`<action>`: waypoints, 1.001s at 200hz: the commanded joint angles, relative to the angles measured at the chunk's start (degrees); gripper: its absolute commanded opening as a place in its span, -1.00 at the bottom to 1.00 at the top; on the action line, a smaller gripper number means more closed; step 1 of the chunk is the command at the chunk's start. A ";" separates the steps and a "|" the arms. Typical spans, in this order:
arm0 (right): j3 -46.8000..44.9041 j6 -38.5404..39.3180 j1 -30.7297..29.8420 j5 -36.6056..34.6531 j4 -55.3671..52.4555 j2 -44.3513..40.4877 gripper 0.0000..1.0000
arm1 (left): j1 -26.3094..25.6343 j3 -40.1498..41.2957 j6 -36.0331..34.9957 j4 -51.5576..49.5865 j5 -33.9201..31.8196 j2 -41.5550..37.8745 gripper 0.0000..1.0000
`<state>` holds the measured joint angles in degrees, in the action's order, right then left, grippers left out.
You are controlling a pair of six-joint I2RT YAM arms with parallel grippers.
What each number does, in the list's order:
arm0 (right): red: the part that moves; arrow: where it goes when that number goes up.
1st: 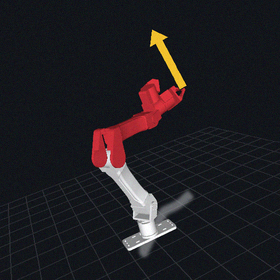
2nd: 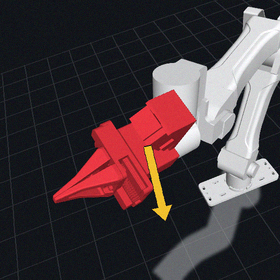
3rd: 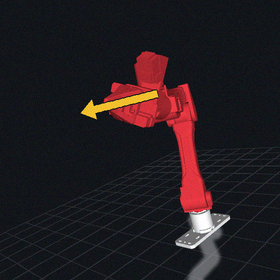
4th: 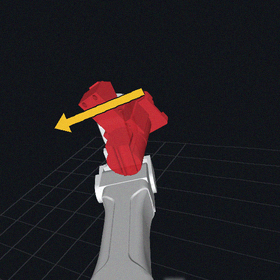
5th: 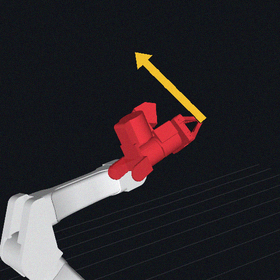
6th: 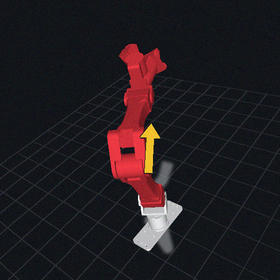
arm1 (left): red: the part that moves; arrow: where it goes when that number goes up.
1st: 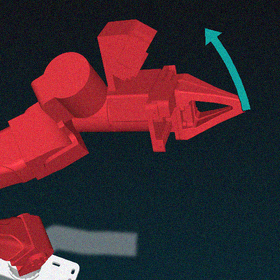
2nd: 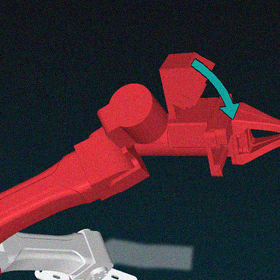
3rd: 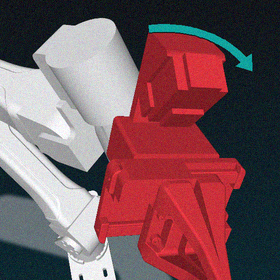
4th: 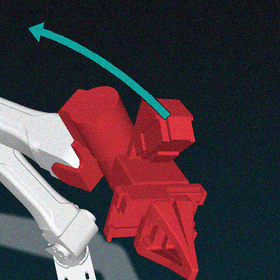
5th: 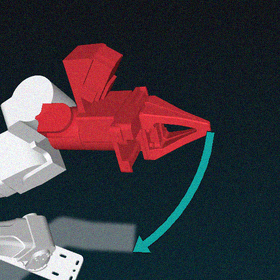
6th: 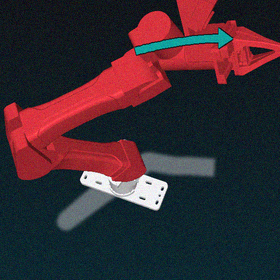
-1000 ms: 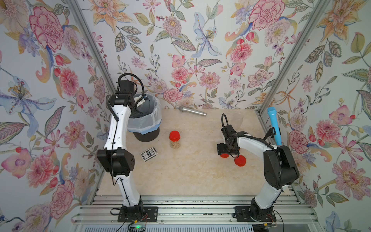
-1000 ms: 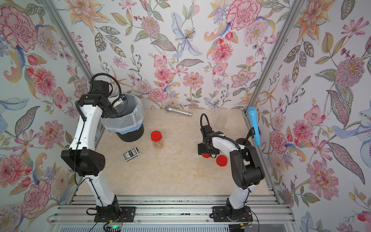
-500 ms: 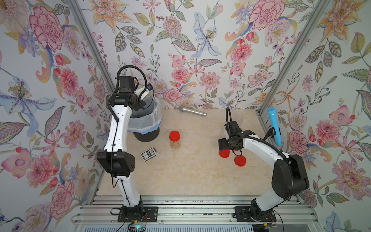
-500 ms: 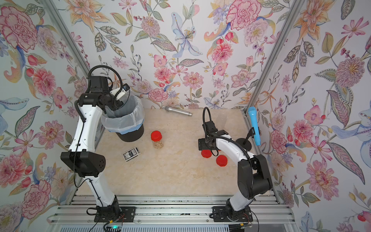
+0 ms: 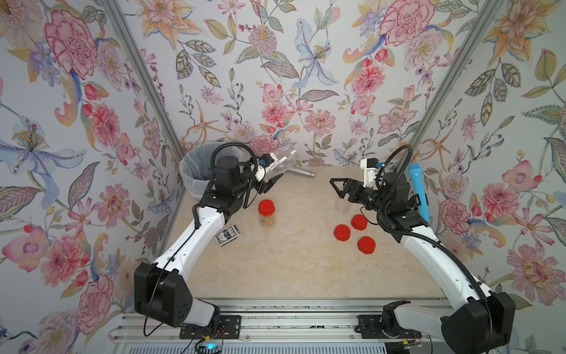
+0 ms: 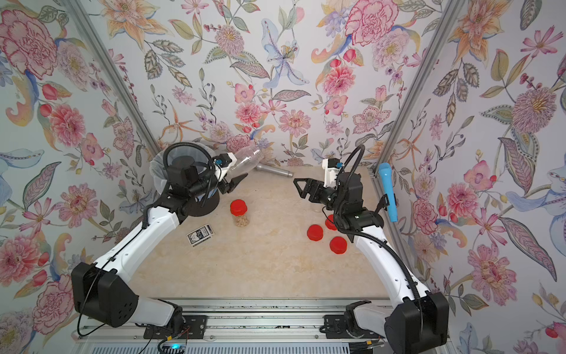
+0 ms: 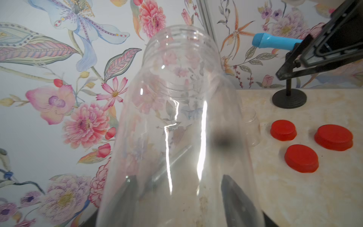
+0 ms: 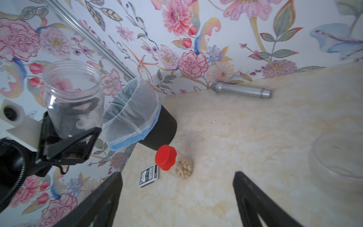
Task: Empty moldy peanuts from jars
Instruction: Place the jar at the center of the board.
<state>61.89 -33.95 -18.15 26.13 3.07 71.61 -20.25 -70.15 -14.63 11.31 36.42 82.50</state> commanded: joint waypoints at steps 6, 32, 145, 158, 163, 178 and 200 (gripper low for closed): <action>0.09 -5.28 -3.29 2.80 10.49 1.60 0.86 | -3.55 4.88 7.87 17.66 4.53 -1.29 -0.62; 0.97 -6.99 -6.00 1.94 14.84 2.80 0.89 | -5.00 7.24 8.86 19.14 4.49 -0.46 -0.63; 5.20 -13.00 -8.75 3.20 26.36 9.30 0.84 | -5.76 8.83 10.50 21.84 5.46 3.71 -0.64; 5.69 -13.30 -8.99 3.44 27.33 9.82 0.81 | -5.93 8.46 10.66 21.47 5.85 4.14 -0.64; 5.70 -13.68 -9.02 3.52 27.82 9.89 0.81 | -6.03 8.47 10.61 21.36 5.61 4.24 -0.64; 6.44 -12.93 -9.14 3.64 27.11 10.12 0.80 | -6.11 8.32 10.50 21.02 5.71 4.33 -0.64; 6.47 -13.04 -9.12 3.75 28.98 10.71 0.77 | -6.29 7.64 10.19 20.16 6.30 4.98 -0.64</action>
<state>66.41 -45.93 -27.05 29.41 26.85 81.52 -26.06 -61.25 -4.54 31.73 40.34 86.83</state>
